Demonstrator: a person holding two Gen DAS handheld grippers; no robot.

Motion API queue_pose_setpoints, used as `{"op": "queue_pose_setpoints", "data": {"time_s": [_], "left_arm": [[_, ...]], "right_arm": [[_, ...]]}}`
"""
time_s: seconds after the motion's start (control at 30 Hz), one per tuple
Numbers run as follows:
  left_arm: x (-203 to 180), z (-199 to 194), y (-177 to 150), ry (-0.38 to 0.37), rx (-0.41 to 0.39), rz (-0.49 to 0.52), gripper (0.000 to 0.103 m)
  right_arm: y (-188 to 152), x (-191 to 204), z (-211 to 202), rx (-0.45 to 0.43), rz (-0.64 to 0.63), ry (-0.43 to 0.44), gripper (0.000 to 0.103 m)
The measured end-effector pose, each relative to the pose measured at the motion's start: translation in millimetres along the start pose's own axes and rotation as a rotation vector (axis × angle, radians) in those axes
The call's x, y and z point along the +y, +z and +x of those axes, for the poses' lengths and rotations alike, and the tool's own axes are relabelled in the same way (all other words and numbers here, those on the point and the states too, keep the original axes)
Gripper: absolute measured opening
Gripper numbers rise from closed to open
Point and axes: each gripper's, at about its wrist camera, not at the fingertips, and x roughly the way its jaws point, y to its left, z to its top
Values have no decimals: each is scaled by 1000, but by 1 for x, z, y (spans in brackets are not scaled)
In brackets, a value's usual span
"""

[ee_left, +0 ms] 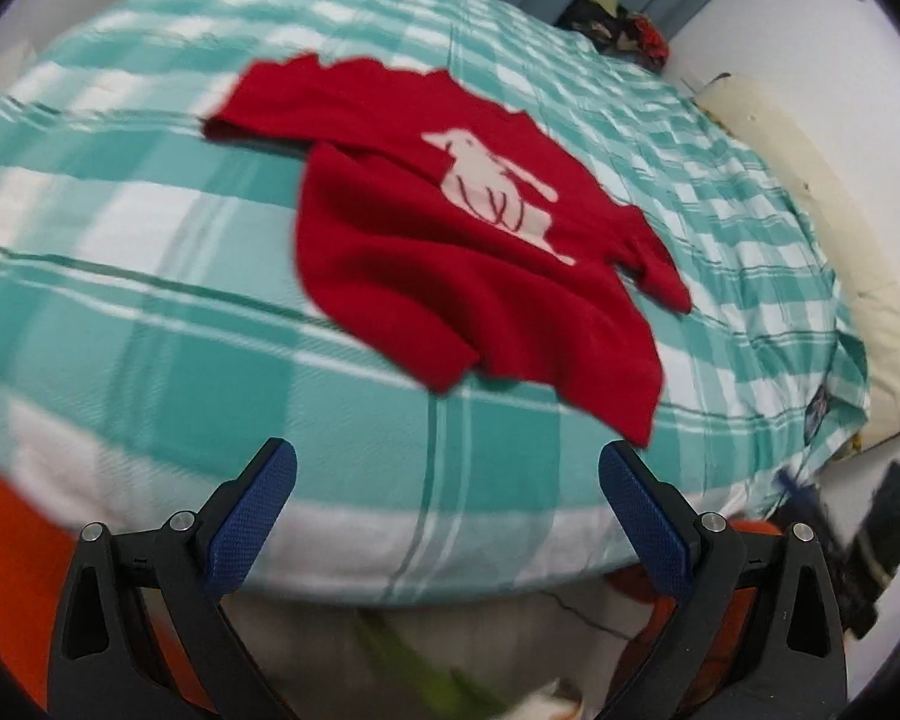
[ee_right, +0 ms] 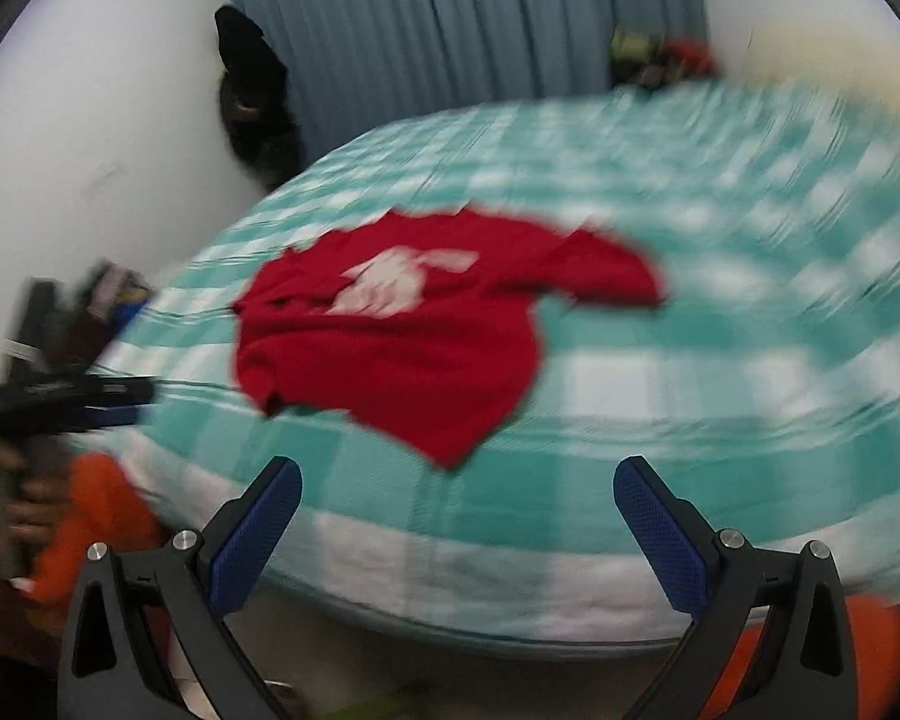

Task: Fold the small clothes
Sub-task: 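Grasp the sweater hem with the left gripper while the right gripper grasps the hem beside it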

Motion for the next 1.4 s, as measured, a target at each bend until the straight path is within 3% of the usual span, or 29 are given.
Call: {"op": "queue_pose_setpoints", "data": {"time_s": [0.07, 0.13, 0.2, 0.33, 0.37, 0.4, 0.43, 0.47, 0.53, 0.63, 0.73, 0.8, 0.9, 0.97, 1.0, 1.03, 1.07, 1.1, 1.13, 1.17, 1.2, 1.23, 1.27, 1.3, 1.33, 1.37, 1.4], "left_arm": [[2, 26, 9, -4, 9, -18, 84], [3, 46, 14, -21, 41, -29, 74], [5, 64, 16, -33, 58, -50, 74], [9, 74, 17, -44, 38, -74, 74], [7, 76, 19, -44, 29, -72, 71], [5, 76, 21, -38, 22, -77, 65], [7, 79, 25, -24, 27, -84, 29], [9, 81, 27, -21, 48, -90, 8], [11, 77, 32, -32, 87, -87, 6], [11, 39, 34, -50, 123, 16, 6], [20, 0, 27, -52, 221, 141, 7], [29, -6, 21, -13, 246, 161, 7], [42, 16, 9, 32, 262, 136, 13], [53, 30, 1, 77, 253, 97, 25], [59, 34, -2, 72, 245, 68, 25], [64, 32, -3, 43, 222, 28, 27], [70, 26, -5, -4, 197, -20, 40], [75, 19, -6, -49, 169, -64, 51], [80, 13, -6, -74, 133, -95, 71], [82, 10, -5, -84, 106, -114, 80], [82, 11, -5, -94, 90, -128, 80], [82, 14, -4, -102, 86, -136, 80], [81, 20, -3, -102, 89, -142, 73], [79, 27, -3, -91, 96, -145, 64], [73, 35, -3, -68, 124, -133, 34], [70, 39, -4, -44, 152, -115, 5], [66, 39, -5, -22, 174, -93, 3]], "right_arm": [[-4, -20, 31, 51, 122, 153, 99], [-6, -36, 59, 86, 215, 247, 92], [-7, -49, 86, 120, 283, 294, 83], [-9, -67, 134, 165, 402, 392, 74], [-10, -69, 141, 167, 417, 401, 66], [-9, -69, 145, 162, 423, 398, 50], [-8, -70, 148, 156, 430, 392, 37], [-6, -72, 151, 163, 439, 383, 4], [-2, -77, 144, 165, 471, 373, 5], [13, -79, 105, 120, 464, 454, 5], [21, -78, 66, 134, 442, 526, 5], [18, -75, 55, 193, 428, 519, 5], [-7, -70, 78, 301, 411, 427, 5], [-23, -69, 101, 339, 404, 354, 6], [-30, -69, 109, 339, 401, 323, 10], [-32, -71, 118, 331, 410, 300, 10], [-34, -73, 120, 322, 433, 304, 15], [-34, -75, 119, 309, 460, 320, 27], [-35, -75, 116, 288, 489, 349, 35], [-35, -74, 115, 278, 494, 368, 47], [-33, -72, 114, 273, 489, 383, 52], [-28, -70, 115, 278, 470, 378, 52], [-26, -66, 119, 286, 455, 374, 52], [-24, -63, 125, 294, 440, 379, 43], [-23, -59, 132, 308, 418, 378, 29], [-23, -57, 134, 329, 398, 361, 6], [-23, -56, 136, 345, 385, 340, 6]]}}
